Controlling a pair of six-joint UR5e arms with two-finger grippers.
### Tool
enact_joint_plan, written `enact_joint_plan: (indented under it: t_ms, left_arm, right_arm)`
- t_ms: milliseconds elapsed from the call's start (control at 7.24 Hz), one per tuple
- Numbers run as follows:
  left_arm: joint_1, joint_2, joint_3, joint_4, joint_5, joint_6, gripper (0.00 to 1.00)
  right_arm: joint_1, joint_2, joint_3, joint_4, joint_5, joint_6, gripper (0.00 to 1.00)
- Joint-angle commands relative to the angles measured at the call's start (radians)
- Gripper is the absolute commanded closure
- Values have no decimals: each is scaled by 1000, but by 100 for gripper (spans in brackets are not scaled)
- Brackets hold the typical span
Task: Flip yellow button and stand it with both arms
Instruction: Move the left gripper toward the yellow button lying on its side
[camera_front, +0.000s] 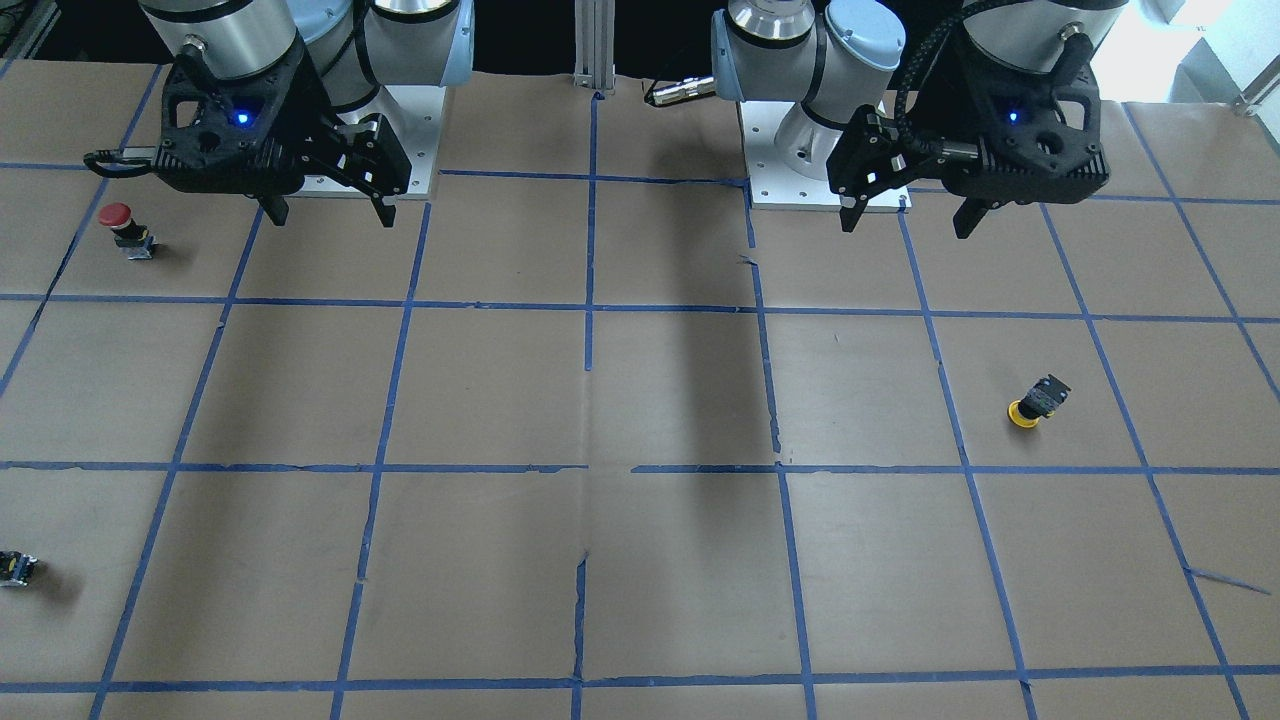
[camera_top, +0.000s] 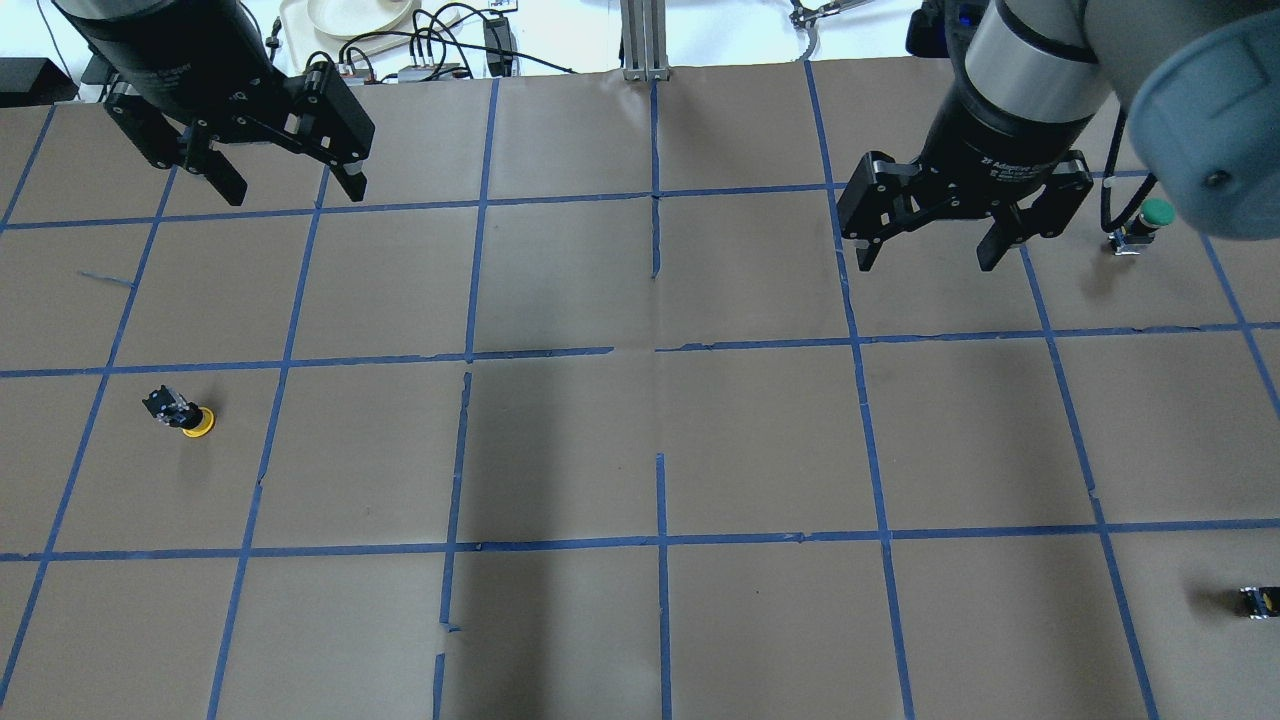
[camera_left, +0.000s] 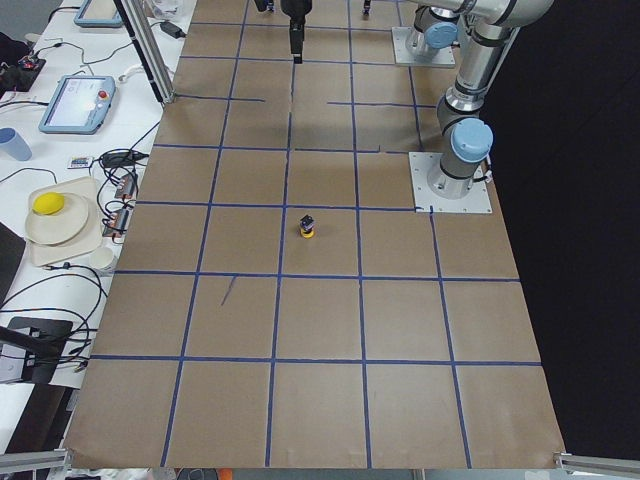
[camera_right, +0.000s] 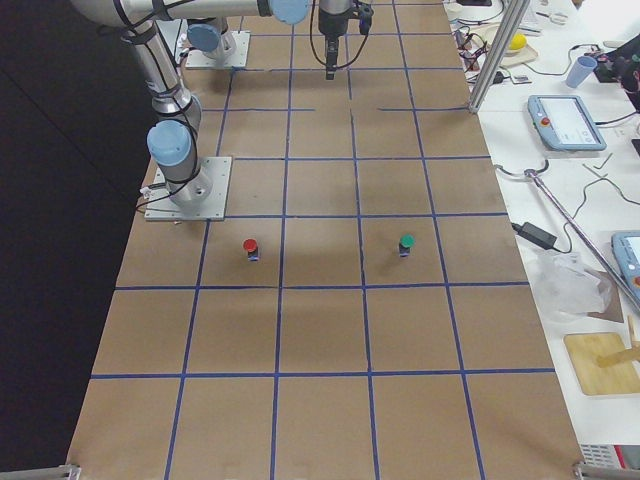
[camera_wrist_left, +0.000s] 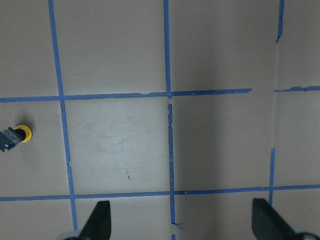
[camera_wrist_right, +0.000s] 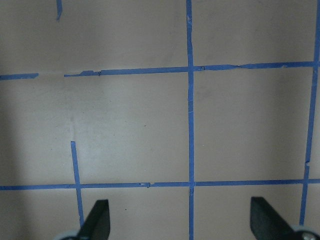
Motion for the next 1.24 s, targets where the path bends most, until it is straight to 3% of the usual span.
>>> enact_joint_plan:
  t_ms: [0, 276, 415, 691, 829, 1106]
  left_arm:
    - [3, 8, -11, -9, 2, 18, 0]
    - [59, 19, -77, -8, 49, 194, 0]
    - [122, 20, -126, 1, 108, 297, 0]
    - [295, 19, -181, 26, 107, 497, 0]
    - [373, 7, -229, 78, 107, 644, 0]
    - [490, -4, -409, 388, 107, 856, 0]
  right_arm:
    - [0, 0, 0, 0, 0, 0, 1]
    - [0, 0, 0, 2, -1, -1, 1]
    - [0, 0, 0, 2, -1, -1, 1]
    - [0, 0, 0, 0, 0, 0, 1]
    - [0, 0, 0, 0, 0, 0, 1]
    - [0, 2, 0, 0, 0, 0, 1]
